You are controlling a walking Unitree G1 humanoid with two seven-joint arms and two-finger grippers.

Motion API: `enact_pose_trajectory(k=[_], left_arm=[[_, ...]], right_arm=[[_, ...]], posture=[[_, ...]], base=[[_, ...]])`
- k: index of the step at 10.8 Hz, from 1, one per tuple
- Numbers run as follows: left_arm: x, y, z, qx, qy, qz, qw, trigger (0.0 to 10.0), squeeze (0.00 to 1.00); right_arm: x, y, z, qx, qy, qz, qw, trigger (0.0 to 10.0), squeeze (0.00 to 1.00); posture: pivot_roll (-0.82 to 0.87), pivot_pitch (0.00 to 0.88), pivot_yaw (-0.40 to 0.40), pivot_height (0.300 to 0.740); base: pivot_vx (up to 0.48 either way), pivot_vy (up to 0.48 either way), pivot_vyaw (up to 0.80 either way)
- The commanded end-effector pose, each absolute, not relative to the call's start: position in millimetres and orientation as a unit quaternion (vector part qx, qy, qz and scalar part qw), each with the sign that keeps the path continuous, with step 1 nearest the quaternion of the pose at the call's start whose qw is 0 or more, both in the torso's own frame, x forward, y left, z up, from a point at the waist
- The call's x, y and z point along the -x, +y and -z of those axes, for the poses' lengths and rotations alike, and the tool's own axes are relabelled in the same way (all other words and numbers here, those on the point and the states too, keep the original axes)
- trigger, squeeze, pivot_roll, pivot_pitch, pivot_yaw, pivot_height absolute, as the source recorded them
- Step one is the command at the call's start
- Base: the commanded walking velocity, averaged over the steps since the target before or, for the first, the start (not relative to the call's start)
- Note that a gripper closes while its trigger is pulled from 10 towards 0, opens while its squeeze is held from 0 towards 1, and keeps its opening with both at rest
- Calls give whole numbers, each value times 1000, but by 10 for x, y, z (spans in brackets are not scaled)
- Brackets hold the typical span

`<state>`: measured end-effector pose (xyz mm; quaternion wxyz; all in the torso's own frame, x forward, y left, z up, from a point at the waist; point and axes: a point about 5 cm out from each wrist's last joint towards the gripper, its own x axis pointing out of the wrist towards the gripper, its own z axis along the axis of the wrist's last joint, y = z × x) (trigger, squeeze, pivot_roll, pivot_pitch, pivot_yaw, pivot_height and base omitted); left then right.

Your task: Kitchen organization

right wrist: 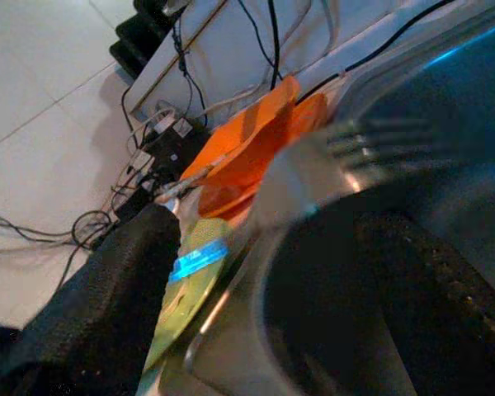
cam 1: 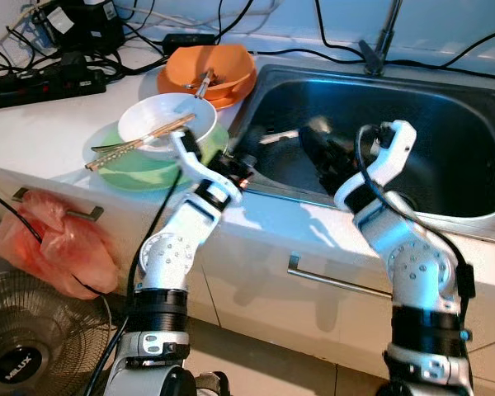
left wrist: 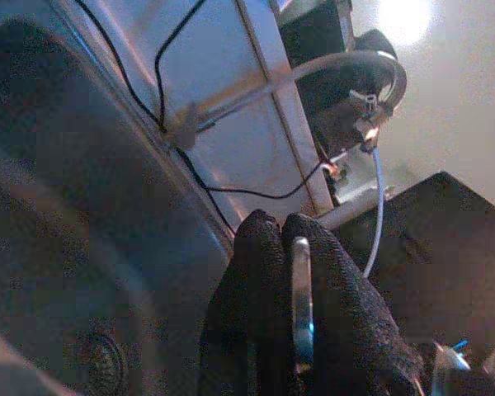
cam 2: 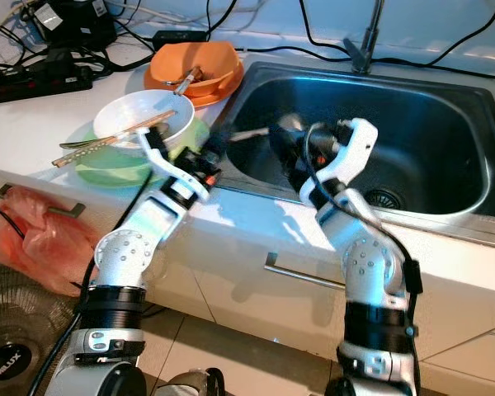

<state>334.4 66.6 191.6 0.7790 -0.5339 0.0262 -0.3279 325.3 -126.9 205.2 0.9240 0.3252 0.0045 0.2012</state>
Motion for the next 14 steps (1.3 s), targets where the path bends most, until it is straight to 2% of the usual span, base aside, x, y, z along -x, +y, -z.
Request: enact_pose_trajectory(k=[1, 4, 5, 6, 14], left_arm=[[-3323, 259, -2283, 550, 7, 401, 732, 0, 0], [-3301, 155, -2328, 570, 15, 414, 709, 0, 0], [-3286, 130, -2340, 569, 18, 423, 705, 0, 0], [-3283, 127, -2331, 571, 18, 422, 704, 0, 0], [-3296, 179, -2219, 581, 27, 402, 707, 0, 0]], right_arm=[[-3276, -1256, -2078, -333, 4, -205, 921, 10000, 0], [-3376, -1197, -2124, -352, -12, -201, 914, 10000, 0], [-3399, -1194, -2138, -358, -16, -200, 912, 3725, 0], [-3414, -1201, -2163, -363, -26, -199, 910, 0, 0], [-3475, -1247, -2284, -378, -50, -191, 905, 0, 0]], posture=[[20, 84, 96, 740], [25, 81, 101, 740], [27, 80, 102, 740], [27, 80, 100, 740], [19, 86, 93, 740]], base=[[0, 0, 0], [0, 0, 0], [0, 0, 0], [0, 0, 0], [0, 0, 0]])
